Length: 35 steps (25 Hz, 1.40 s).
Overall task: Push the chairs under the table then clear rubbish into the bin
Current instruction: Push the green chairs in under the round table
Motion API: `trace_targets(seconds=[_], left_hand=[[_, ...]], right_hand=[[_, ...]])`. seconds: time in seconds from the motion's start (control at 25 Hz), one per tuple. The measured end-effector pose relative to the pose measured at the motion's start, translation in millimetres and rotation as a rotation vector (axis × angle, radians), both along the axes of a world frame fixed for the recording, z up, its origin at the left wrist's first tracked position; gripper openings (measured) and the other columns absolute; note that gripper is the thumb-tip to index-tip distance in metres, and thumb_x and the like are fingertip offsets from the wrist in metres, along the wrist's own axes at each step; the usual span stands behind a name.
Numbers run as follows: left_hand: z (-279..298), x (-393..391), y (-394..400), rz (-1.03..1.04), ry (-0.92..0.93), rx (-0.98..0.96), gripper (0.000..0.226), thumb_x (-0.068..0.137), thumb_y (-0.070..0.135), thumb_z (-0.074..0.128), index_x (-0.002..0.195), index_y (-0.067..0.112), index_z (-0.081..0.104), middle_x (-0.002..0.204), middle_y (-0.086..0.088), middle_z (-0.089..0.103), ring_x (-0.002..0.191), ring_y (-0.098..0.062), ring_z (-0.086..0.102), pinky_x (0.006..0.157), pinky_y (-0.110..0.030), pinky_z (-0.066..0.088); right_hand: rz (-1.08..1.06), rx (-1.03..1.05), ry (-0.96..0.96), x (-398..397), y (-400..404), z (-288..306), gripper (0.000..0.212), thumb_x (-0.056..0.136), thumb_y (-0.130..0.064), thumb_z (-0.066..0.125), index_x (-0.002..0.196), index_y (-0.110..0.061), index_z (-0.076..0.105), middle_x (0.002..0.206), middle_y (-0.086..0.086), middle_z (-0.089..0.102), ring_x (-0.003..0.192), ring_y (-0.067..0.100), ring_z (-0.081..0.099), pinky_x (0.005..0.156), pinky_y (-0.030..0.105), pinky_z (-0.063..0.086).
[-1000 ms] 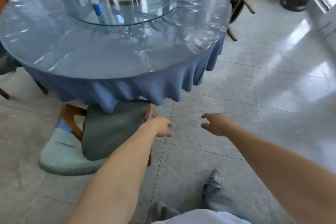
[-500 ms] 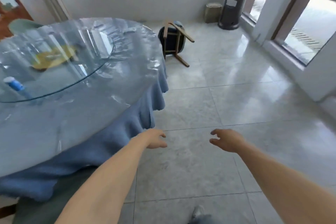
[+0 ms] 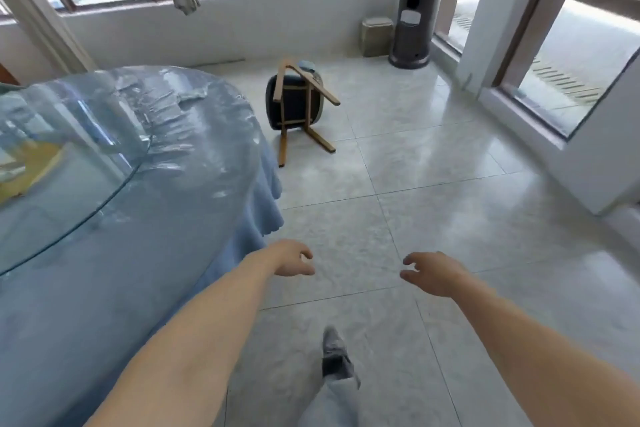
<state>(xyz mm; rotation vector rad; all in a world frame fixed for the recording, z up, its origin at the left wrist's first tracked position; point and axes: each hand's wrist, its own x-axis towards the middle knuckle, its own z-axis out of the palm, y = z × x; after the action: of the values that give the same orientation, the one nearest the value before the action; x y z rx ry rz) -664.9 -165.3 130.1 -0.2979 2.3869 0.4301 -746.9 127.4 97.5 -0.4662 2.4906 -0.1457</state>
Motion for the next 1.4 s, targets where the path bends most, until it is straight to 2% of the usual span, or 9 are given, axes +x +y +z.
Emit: trace_targets(seconds=[0.16,0.4,0.76,1.0,1.24,1.4], left_hand=[[0.1,-124.8,-54.6,0.019,0.055,0.022,0.056,0.092,0.046,0.058,0.143,0.024,0.049,0.147,-0.002,0.049,0.129,-0.021,0.050,0.106,-0.034,0.041],[-2.6,-284.1,-106.4,0.026,0.032,0.032,0.053,0.095,0.042,0.054,0.143,0.021,0.048,0.148,-0.004,0.047,0.131,-0.023,0.048,0.105,-0.034,0.041],[-35.8,-530.1,-148.2,0.075,0.030,-0.009,0.051,0.096,0.042,0.054,0.141,0.021,0.051,0.146,-0.005,0.050,0.129,-0.024,0.050,0.104,-0.035,0.043],[-25.5,-698.9,-160.1,0.181,0.002,0.006,0.051,0.097,0.043,0.053,0.143,0.021,0.050,0.147,-0.006,0.048,0.129,-0.024,0.049,0.104,-0.036,0.043],[-10.8,-813.8,-201.7,0.307,0.013,0.046,0.053,0.098,0.045,0.052,0.145,0.021,0.047,0.147,-0.005,0.048,0.130,-0.024,0.049,0.106,-0.037,0.042],[-29.9,-879.9,-249.0,0.418,0.013,0.108,0.057,0.093,0.046,0.060,0.143,0.021,0.050,0.145,-0.005,0.050,0.128,-0.023,0.051,0.104,-0.034,0.043]], right_hand=[[-0.015,-0.006,0.014,-115.1,-44.4,12.8,0.050,0.096,-0.056,0.046,0.140,-0.031,0.047,0.136,0.001,0.059,0.123,0.022,0.055,0.098,0.037,0.047],[-0.027,-0.016,0.009,-276.8,-107.1,33.9,0.049,0.096,-0.055,0.046,0.139,-0.031,0.048,0.132,-0.001,0.061,0.120,0.021,0.056,0.097,0.037,0.048],[0.014,-0.054,0.008,-542.1,-159.4,-1.3,0.049,0.096,-0.055,0.045,0.139,-0.032,0.048,0.136,0.000,0.058,0.121,0.021,0.055,0.096,0.037,0.048],[0.109,-0.026,-0.002,-745.1,-186.4,3.7,0.049,0.096,-0.056,0.044,0.139,-0.032,0.047,0.138,0.001,0.056,0.123,0.022,0.055,0.096,0.038,0.048],[0.255,-0.010,0.000,-882.6,-252.8,15.2,0.049,0.097,-0.054,0.044,0.140,-0.029,0.048,0.138,0.001,0.056,0.122,0.023,0.055,0.095,0.038,0.049],[0.329,-0.001,-0.016,-961.6,-314.6,6.8,0.049,0.097,-0.053,0.044,0.141,-0.029,0.047,0.138,0.002,0.056,0.123,0.023,0.054,0.096,0.039,0.048]])
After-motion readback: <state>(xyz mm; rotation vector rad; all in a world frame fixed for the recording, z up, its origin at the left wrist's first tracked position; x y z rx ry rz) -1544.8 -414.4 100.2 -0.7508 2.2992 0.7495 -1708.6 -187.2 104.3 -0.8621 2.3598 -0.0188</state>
